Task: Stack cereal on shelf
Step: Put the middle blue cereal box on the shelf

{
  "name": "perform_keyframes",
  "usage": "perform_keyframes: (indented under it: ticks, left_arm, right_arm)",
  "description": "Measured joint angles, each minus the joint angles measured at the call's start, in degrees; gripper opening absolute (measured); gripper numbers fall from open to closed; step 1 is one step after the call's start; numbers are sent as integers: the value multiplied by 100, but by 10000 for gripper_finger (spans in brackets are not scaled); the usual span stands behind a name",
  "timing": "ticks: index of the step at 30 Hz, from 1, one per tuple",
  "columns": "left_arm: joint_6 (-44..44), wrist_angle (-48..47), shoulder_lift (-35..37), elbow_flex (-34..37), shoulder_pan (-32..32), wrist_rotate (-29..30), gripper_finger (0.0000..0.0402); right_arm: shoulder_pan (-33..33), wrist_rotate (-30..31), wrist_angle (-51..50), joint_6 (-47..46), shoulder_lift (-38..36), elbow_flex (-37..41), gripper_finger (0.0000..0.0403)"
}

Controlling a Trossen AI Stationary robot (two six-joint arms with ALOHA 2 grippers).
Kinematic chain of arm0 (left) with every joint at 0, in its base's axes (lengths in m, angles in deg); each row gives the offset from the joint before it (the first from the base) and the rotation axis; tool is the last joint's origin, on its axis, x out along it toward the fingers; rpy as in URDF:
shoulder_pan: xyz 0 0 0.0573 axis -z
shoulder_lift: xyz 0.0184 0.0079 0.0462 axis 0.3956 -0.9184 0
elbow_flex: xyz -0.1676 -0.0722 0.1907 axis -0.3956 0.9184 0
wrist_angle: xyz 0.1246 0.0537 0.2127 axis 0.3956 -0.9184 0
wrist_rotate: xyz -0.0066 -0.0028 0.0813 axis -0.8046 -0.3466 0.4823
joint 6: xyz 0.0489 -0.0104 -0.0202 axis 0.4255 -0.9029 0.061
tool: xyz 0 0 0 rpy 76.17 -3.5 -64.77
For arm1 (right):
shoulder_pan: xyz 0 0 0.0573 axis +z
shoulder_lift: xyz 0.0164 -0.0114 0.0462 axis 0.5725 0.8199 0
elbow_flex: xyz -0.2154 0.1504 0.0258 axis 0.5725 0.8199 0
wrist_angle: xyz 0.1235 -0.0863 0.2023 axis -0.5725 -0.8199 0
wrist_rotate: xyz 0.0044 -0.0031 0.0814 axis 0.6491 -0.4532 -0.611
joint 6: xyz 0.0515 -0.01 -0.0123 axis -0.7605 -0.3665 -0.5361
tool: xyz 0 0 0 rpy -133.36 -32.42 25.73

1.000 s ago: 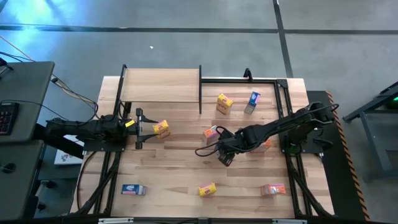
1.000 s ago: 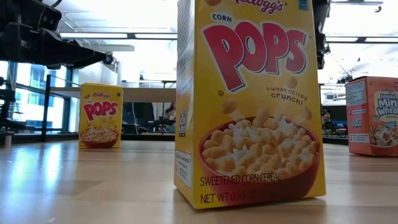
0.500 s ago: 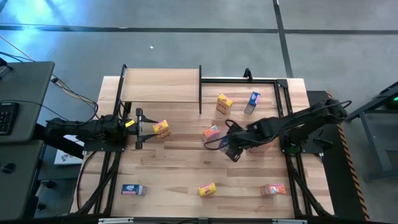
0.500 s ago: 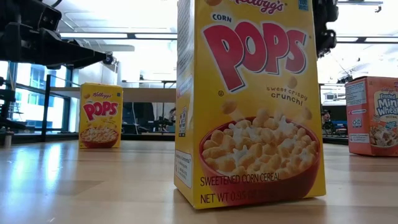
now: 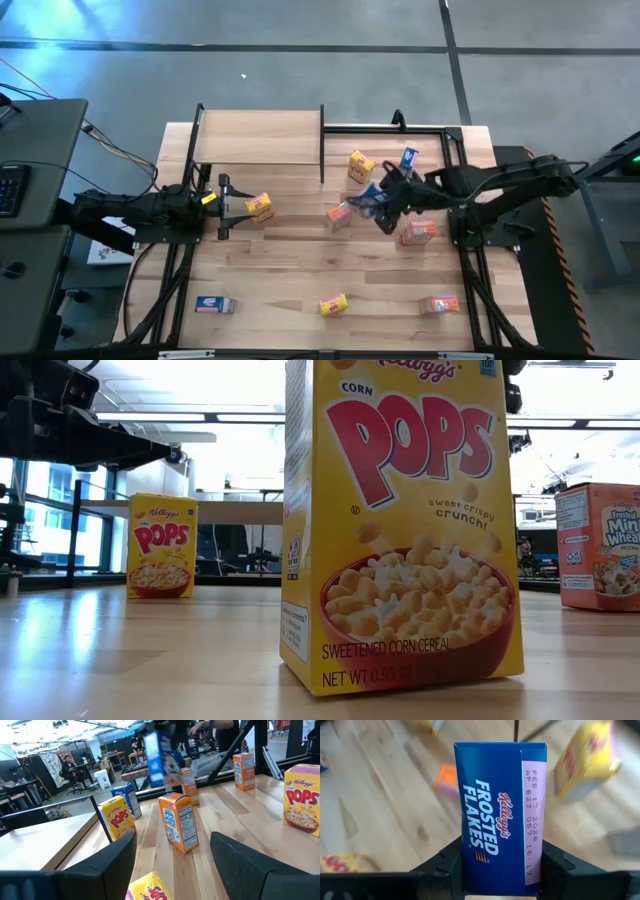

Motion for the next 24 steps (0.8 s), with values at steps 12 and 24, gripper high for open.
perform_keyframes:
  ticks: [12, 24]
  left_arm:
    - [0, -1, -1, -2, 0, 0, 246]
    - [0, 0, -1, -1, 0, 1, 246]
  right_arm:
    - [-1114, 137, 1548, 2334, -177, 0, 159]
    - [-1792, 127, 4745, 5754, -175, 0, 159]
